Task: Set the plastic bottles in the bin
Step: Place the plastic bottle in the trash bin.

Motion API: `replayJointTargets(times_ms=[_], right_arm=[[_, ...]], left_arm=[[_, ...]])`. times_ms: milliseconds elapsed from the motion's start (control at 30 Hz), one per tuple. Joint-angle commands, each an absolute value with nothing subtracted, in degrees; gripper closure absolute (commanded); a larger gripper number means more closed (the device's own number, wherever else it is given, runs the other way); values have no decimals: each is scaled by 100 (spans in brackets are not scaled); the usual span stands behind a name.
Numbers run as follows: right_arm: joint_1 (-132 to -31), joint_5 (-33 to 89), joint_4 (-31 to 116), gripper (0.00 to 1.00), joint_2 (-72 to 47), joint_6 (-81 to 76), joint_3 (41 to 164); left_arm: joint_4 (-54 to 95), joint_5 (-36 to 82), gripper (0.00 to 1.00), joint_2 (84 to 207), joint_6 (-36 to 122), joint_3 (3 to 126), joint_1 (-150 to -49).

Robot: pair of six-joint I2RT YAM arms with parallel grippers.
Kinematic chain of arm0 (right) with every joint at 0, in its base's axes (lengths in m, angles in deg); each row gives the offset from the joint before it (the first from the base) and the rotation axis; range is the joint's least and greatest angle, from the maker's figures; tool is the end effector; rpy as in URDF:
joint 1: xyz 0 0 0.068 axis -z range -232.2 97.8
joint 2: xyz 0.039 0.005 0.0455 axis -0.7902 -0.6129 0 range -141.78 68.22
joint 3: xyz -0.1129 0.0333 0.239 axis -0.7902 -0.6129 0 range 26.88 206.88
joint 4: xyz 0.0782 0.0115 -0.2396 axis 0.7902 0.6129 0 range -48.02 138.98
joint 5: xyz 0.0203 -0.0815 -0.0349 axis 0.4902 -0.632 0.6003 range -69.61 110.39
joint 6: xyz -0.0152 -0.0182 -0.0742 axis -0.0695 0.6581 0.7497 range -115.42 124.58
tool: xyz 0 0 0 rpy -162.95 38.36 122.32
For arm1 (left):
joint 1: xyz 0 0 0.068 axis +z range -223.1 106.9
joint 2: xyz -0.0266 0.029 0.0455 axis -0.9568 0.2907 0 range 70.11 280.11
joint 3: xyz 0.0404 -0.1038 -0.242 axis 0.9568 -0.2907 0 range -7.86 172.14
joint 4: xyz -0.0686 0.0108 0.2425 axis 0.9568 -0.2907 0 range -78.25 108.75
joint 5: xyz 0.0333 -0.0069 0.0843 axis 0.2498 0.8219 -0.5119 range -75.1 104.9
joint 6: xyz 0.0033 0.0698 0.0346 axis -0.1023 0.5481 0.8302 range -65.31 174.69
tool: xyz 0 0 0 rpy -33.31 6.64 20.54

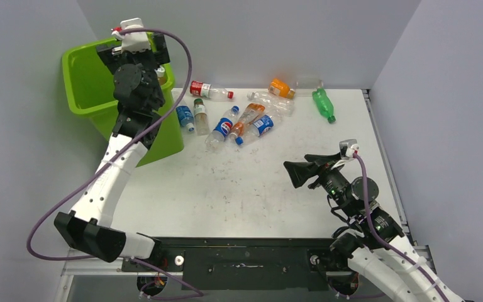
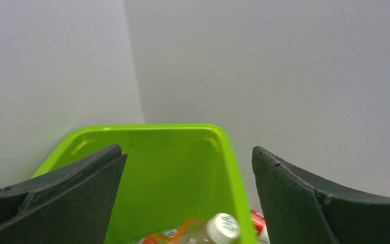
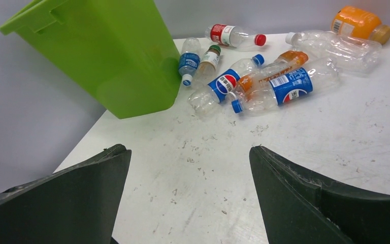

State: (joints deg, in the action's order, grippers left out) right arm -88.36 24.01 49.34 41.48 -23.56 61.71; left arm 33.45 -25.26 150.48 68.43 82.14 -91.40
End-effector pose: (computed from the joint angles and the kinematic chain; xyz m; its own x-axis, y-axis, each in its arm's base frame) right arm 0.1226 0.0948 0.3236 -0.2926 0.3692 -0.8821 -0.5690 0.6742 0.4709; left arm 0.3103 -0.0574 0.5171 0.3042 0.0904 -0.9483 -0.4019 0.9148 -0.0417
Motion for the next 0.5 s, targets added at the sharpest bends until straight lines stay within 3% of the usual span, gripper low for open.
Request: replayJointTargets(times_ms=[0,267,467], right_arm=[[-8877,1786,4876,10,3957,-2367,6506],[-8871,390,5274,10,2964,-2527,7040],[-8768,-124,5176,10,2368,-2684,7106]], left_arm=[[3391,-2408,4,14221,6970,8486,-10146],[696,-1543,4,13578,6280,8003,-11978],[244,-1138,4,12690,6047,6426,-12162]])
